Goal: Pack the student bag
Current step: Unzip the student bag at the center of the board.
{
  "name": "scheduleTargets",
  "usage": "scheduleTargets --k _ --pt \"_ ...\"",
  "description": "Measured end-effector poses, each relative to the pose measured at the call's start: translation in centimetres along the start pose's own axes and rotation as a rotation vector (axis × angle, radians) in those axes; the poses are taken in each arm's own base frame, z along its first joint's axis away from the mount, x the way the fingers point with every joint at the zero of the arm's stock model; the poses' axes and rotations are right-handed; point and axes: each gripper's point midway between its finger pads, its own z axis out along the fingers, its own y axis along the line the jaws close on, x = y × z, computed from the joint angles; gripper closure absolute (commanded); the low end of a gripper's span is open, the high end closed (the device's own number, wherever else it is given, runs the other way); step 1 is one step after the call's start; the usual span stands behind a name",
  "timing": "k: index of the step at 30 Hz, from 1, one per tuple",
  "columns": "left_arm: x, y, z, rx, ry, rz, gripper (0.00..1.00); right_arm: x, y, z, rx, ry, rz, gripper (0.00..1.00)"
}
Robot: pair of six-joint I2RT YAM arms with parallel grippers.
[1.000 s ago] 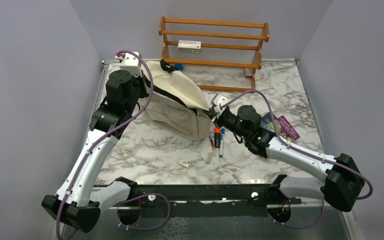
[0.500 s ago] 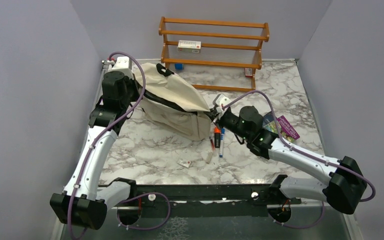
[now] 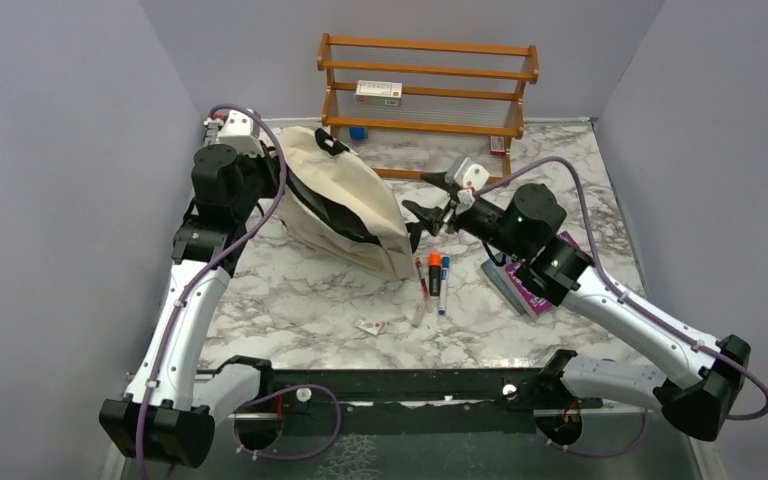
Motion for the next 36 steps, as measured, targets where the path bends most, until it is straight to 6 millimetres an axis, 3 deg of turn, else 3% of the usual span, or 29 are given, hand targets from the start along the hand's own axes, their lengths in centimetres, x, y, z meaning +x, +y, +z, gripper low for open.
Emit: scheduleTargets --k 4,8,13,17,22,28,32,36 --pt "-0.6 -0.9 -0.2 0.049 -0.014 -0.003 1.0 -4.2 -0.4 2.6 -0.065 -0.064 -0.019 0.39" --pt "-2.1 -1.9 -0.6 0.098 -0.044 -0.005 1.0 -5.5 0.1 6.3 -0.147 -0.068 -0.009 0.37" --pt "-3.6 -2.9 -1.2 0.145 -0.075 -0.011 1.0 -4.1 2.6 10.8 -0.245 -0.018 0.025 0.37" --pt "-3.6 -3.2 -1.2 0.163 -0.072 -0.012 1.0 -2.6 5.1 13.1 -0.308 0.039 0.048 0.37" --pt "-3.6 -3.4 -1.2 0.173 -0.07 -0.014 1.0 -1.6 6.6 14.4 -0.342 0.076 0.062 0.37" --pt "-3.6 -3.6 -1.3 0.182 -0.069 -0.014 1.0 -1.1 6.5 15.4 -0.318 0.092 0.061 0.41" --pt "-3.6 -3.7 -1.3 0.187 -0.068 -0.013 1.0 -0.2 5.9 15.9 -0.275 0.118 0.053 0.52" --pt "-3.5 -3.7 -1.3 0.19 -0.067 -0.013 1.0 0.4 5.5 16.2 -0.241 0.136 0.039 0.75"
